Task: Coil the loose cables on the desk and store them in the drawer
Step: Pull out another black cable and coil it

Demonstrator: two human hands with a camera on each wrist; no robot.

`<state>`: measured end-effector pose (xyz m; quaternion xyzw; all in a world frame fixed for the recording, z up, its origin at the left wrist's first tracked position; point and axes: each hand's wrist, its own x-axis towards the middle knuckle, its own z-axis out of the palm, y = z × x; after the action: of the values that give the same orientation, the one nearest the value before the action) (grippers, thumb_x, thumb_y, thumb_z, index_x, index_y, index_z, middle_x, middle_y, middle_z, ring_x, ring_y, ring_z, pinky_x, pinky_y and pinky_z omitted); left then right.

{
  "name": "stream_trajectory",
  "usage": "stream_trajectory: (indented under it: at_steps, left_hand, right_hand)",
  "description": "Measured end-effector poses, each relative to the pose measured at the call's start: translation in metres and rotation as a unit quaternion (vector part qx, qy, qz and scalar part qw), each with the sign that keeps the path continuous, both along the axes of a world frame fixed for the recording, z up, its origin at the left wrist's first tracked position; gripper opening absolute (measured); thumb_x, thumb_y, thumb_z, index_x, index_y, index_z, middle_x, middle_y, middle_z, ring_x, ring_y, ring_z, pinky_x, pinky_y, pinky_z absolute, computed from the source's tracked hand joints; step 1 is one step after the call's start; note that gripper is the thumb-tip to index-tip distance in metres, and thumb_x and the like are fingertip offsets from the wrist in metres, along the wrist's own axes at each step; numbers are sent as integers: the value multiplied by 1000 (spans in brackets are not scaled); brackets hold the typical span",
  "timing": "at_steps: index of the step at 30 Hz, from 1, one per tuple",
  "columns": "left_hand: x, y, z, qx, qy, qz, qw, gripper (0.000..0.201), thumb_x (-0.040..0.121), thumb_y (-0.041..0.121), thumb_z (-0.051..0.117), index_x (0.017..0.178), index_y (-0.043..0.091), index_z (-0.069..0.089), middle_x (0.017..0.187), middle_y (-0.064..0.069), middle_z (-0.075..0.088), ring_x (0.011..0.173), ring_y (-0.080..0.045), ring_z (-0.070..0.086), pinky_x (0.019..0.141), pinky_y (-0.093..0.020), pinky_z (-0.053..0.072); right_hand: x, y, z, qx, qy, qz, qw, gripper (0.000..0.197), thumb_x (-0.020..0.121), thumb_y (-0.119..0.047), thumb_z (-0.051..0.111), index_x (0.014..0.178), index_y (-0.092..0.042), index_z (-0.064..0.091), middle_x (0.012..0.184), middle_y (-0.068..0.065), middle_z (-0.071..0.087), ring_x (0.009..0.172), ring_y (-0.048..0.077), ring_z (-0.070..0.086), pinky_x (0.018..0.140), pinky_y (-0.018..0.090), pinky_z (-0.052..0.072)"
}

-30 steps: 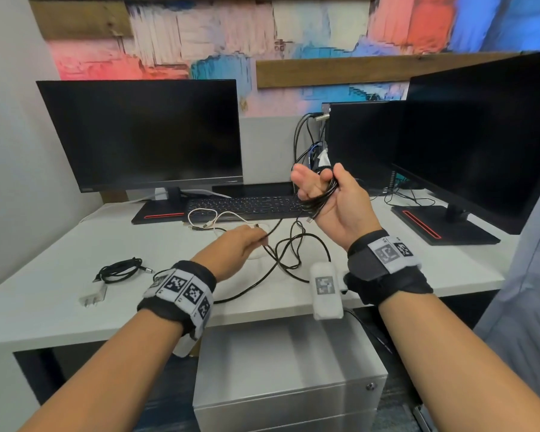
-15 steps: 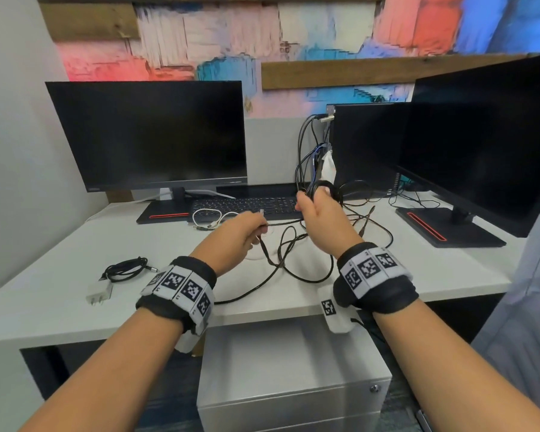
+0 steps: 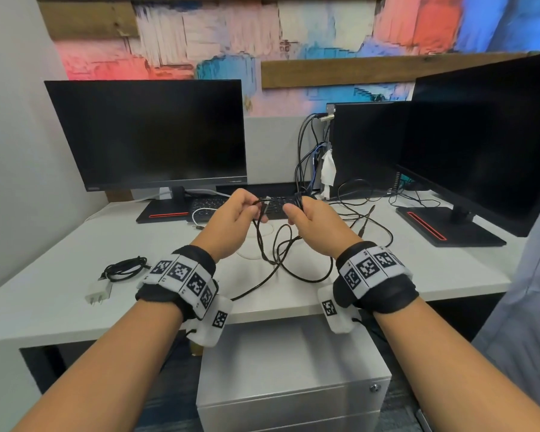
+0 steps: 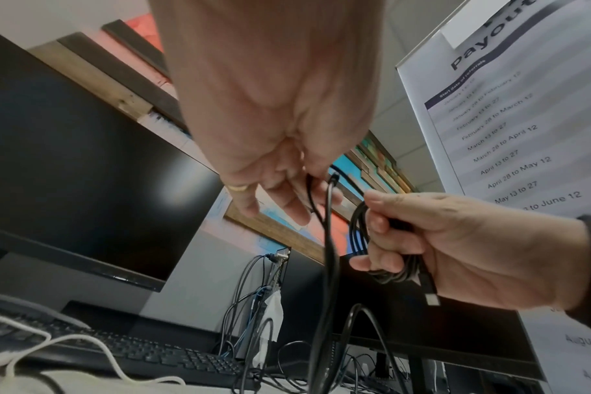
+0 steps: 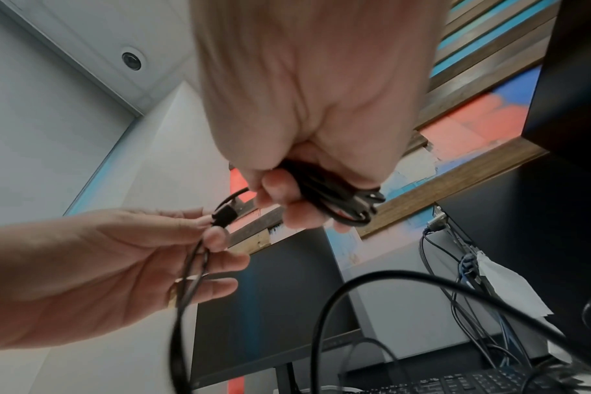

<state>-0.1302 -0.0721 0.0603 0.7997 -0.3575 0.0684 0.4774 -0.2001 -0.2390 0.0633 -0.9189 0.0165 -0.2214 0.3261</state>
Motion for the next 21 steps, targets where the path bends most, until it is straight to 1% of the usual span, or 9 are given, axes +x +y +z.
stream_trajectory:
  at_steps: [3, 5, 7, 9, 11, 13, 15, 18, 21]
  left_hand:
    - [-3, -1, -1, -1, 38, -13, 999, 16, 99, 28, 38, 106, 20, 50, 84, 7, 61, 86, -14, 55, 75, -28, 40]
    - [-3, -1, -2, 7, 50, -20, 999, 18, 94, 33, 50, 109, 22, 49, 77, 10, 56, 74, -10, 52, 71, -26, 41]
    - [-2, 0, -3, 41, 47, -30, 998, 35, 86, 31, 65, 114, 26, 45, 73, 8, 49, 67, -10, 47, 68, -29, 43]
    - [2, 2, -5, 103, 10, -17, 995, 51, 83, 22, 70, 123, 29, 39, 80, 3, 49, 74, -15, 52, 71, -33, 49]
    - [6, 5, -8, 112, 2, -7, 994, 49, 86, 14, 64, 126, 28, 38, 92, 4, 55, 85, -17, 60, 78, -33, 54]
    - [9, 10, -12, 60, 18, -2, 998, 27, 91, 12, 58, 114, 22, 46, 95, 0, 62, 86, -17, 65, 78, -31, 56]
    - [10, 13, -12, 6, 25, 8, 1000, 6, 95, 16, 51, 100, 13, 54, 89, -3, 68, 80, -14, 67, 76, -30, 57]
    - [12, 14, -10, -67, 55, 17, 996, 20, 99, 18, 40, 99, 13, 59, 80, -3, 64, 68, -14, 61, 63, -29, 53]
    - [17, 16, -10, -108, 31, 55, 992, 15, 98, 24, 39, 107, 24, 51, 75, -2, 53, 63, -13, 48, 57, -26, 42]
  right_hand:
    - [4, -3, -2, 25, -11, -21, 999, 38, 100, -39, 37, 91, -8, 57, 72, -6, 52, 74, 17, 56, 63, 28, 41]
    - [6, -6, -4, 42, -17, -30, 999, 41, 99, -39, 37, 90, -5, 58, 75, 1, 54, 78, 25, 59, 68, 33, 45]
    - [6, -6, -3, 63, -24, -34, 997, 41, 99, -39, 36, 89, -5, 57, 75, 4, 55, 78, 26, 60, 70, 35, 46]
    - [4, -7, -1, 89, -37, -35, 995, 39, 99, -37, 36, 87, -7, 56, 72, 2, 55, 71, 21, 58, 68, 33, 46]
    - [3, -10, 2, 121, -54, -40, 990, 35, 99, -35, 36, 84, -8, 55, 71, 3, 56, 64, 16, 54, 62, 29, 44]
    - [2, -13, 5, 144, -65, -48, 986, 33, 98, -33, 36, 82, -9, 54, 72, 6, 55, 62, 15, 51, 59, 27, 42]
    - [2, -15, 5, 154, -67, -53, 984, 33, 97, -33, 37, 79, -11, 53, 69, 4, 53, 62, 16, 50, 62, 30, 44]
    - [3, -15, 3, 171, -58, -51, 982, 34, 92, -38, 43, 73, -12, 51, 66, 2, 51, 63, 18, 47, 66, 36, 44]
    - [2, -13, 1, 172, -45, -41, 983, 54, 79, -54, 54, 78, 0, 54, 70, 6, 49, 67, 21, 49, 69, 43, 52]
